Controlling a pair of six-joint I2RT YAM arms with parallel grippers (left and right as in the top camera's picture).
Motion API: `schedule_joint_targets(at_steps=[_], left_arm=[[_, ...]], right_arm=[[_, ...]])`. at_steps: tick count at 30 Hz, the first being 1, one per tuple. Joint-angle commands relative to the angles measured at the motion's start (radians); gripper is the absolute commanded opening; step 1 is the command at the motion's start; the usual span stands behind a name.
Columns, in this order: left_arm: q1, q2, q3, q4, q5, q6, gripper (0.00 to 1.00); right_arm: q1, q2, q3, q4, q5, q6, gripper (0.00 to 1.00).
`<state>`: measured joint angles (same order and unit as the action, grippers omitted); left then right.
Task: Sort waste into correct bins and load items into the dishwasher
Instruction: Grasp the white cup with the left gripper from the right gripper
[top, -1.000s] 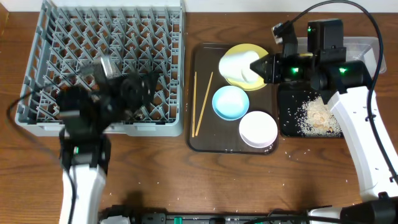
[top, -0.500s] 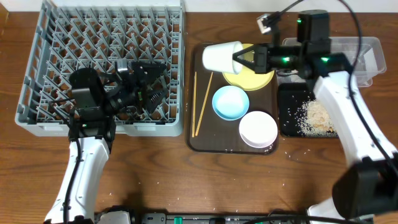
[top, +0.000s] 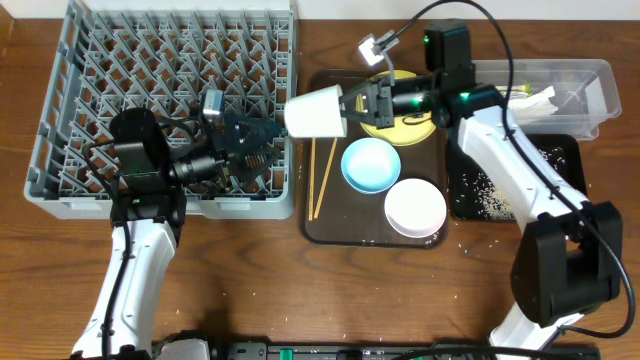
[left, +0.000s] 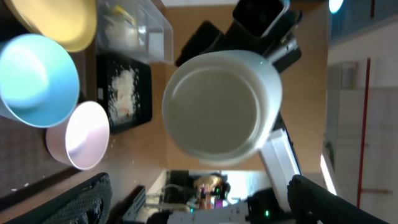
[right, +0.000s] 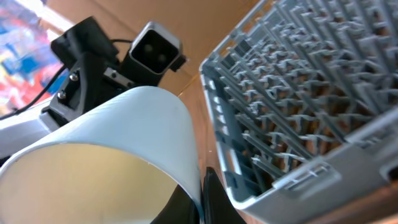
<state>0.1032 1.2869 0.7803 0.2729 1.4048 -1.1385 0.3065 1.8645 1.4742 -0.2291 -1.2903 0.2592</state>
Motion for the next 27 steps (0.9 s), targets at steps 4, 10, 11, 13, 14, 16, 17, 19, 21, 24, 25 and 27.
schedule_joint_targets(at_steps=[4, 10, 11, 13, 14, 16, 17, 19, 21, 24, 25, 27], left_arm=[[0.002, 0.002, 0.011, 0.007, 0.103, 0.039, 0.92], [0.002, 0.002, 0.011, 0.007, 0.117, 0.039, 0.92], [0.002, 0.002, 0.011, 0.007, 0.119, 0.039, 0.92], [0.002, 0.002, 0.011, 0.007, 0.128, 0.039, 0.92], [0.002, 0.002, 0.011, 0.007, 0.13, 0.039, 0.92], [0.002, 0.002, 0.011, 0.007, 0.133, 0.039, 0.92], [0.002, 0.002, 0.011, 0.007, 0.133, 0.039, 0.91], [0.002, 0.002, 0.011, 0.007, 0.133, 0.043, 0.91], [0.002, 0.002, 0.011, 0.007, 0.132, 0.047, 0.9], [0.002, 0.002, 0.011, 0.007, 0.131, 0.06, 0.9], [0.002, 0.002, 0.011, 0.007, 0.129, 0.066, 0.91], [0.002, 0.002, 0.011, 0.007, 0.124, 0.069, 0.9]], right_arm=[[0.064, 0.005, 0.005, 0.005, -0.066, 0.018, 0.01], [0.121, 0.017, 0.005, 0.005, -0.083, 0.017, 0.01], [0.127, 0.021, 0.005, 0.006, -0.083, 0.016, 0.01], [0.138, 0.033, 0.005, 0.006, -0.079, 0.017, 0.01], [0.14, 0.037, 0.005, 0.006, -0.08, 0.017, 0.01], [0.141, 0.052, 0.004, 0.005, -0.08, 0.017, 0.01], [0.141, 0.056, 0.004, 0.005, -0.08, 0.017, 0.01], [0.141, 0.068, 0.004, 0.005, -0.09, 0.018, 0.01], [0.145, 0.077, 0.004, 0.005, -0.098, 0.018, 0.01], [0.153, 0.081, 0.004, 0.005, -0.098, 0.018, 0.01], [0.154, 0.081, 0.004, 0.006, -0.097, 0.018, 0.01], [0.157, 0.081, 0.004, 0.013, -0.097, 0.018, 0.01]])
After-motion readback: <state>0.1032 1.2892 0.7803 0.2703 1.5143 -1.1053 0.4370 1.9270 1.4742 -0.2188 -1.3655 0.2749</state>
